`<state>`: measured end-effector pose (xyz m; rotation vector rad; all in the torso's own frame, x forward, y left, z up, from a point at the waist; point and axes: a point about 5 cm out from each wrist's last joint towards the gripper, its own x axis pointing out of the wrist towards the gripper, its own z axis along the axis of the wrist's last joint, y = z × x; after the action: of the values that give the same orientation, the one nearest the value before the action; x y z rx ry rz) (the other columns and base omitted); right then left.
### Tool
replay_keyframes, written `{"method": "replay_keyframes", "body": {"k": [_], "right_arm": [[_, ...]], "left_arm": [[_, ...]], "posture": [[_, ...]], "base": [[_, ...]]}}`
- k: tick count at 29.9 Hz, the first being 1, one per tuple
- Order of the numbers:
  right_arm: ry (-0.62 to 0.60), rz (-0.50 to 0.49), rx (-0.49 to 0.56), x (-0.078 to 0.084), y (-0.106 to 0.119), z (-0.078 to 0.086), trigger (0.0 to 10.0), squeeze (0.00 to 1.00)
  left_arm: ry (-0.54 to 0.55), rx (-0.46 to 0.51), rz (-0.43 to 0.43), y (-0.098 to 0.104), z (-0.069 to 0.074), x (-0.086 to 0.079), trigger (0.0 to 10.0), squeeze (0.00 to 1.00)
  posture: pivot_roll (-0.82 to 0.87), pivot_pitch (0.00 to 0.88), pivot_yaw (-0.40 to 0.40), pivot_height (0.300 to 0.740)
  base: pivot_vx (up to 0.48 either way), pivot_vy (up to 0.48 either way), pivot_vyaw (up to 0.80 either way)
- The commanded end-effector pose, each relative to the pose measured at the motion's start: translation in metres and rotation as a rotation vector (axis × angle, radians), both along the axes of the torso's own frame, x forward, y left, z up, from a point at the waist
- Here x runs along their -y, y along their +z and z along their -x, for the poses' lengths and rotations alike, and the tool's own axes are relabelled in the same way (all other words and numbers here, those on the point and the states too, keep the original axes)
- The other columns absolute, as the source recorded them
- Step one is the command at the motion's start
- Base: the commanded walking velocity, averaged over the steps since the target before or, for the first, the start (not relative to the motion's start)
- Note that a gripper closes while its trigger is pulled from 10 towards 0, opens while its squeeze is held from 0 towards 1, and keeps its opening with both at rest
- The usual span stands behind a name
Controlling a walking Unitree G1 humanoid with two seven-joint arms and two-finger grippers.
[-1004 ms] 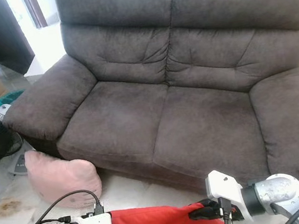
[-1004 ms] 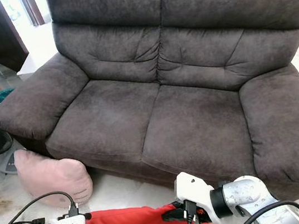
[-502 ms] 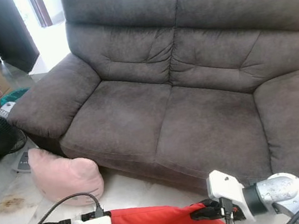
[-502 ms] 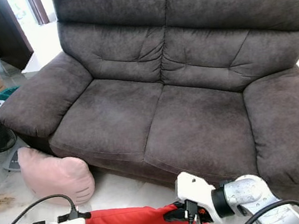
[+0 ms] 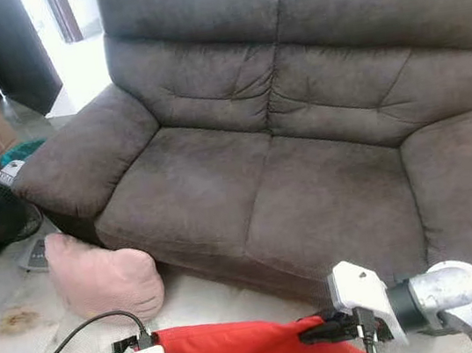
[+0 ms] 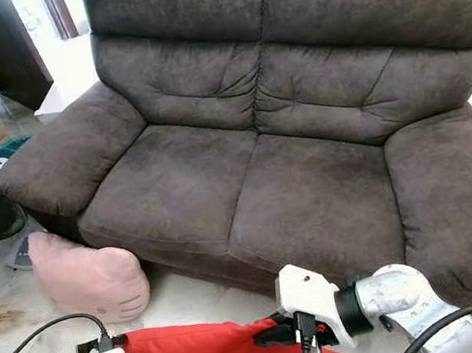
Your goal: Move the pillow to the sofa from floor
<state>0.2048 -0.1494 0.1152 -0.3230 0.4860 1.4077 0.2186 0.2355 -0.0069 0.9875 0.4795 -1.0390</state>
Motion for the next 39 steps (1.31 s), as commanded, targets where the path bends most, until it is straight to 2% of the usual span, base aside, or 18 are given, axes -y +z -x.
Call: {"method": "replay_keyframes", "body": {"k": [1,12,17,21,26,39], "right_arm": [[0.053,-0.065,0.088,-0.007,0.024,-0.003,10.0,0.00],[0.074,-0.078,0.105,-0.007,0.035,-0.003,10.0,0.00],[0.084,-0.080,0.111,-0.007,0.039,-0.003,10.0,0.00],[0.087,-0.075,0.111,-0.006,0.040,-0.002,10.0,0.00],[0.089,-0.074,0.106,-0.007,0.039,-0.001,10.0,0.00],[0.097,-0.064,0.105,-0.003,0.043,0.001,10.0,0.00]], "left_arm": [[0.007,0.031,-0.021,0.002,-0.002,-0.006,10.0,0.00],[0.063,-0.001,-0.053,-0.010,0.009,-0.015,10.0,0.00],[0.099,0.009,-0.073,-0.012,0.009,-0.020,10.0,0.00],[0.135,0.116,-0.057,-0.004,-0.001,-0.022,10.0,0.00],[0.141,0.170,-0.024,0.001,-0.007,-0.019,10.0,0.00],[0.186,0.055,-0.045,-0.010,-0.001,-0.019,10.0,0.00]], "posture": [[0.06,0.043,-0.052,0.740],[0.05,0.042,-0.063,0.740],[0.05,0.043,-0.065,0.740],[0.05,0.043,-0.069,0.740],[0.05,0.043,-0.070,0.740],[0.02,0.031,-0.084,0.740]], "base": [[0.000,0.000,0.00],[0.000,0.000,0.00],[0.000,0.000,0.00],[0.000,0.000,0.00],[0.000,0.000,0.00],[0.000,0.000,0.00]]}}
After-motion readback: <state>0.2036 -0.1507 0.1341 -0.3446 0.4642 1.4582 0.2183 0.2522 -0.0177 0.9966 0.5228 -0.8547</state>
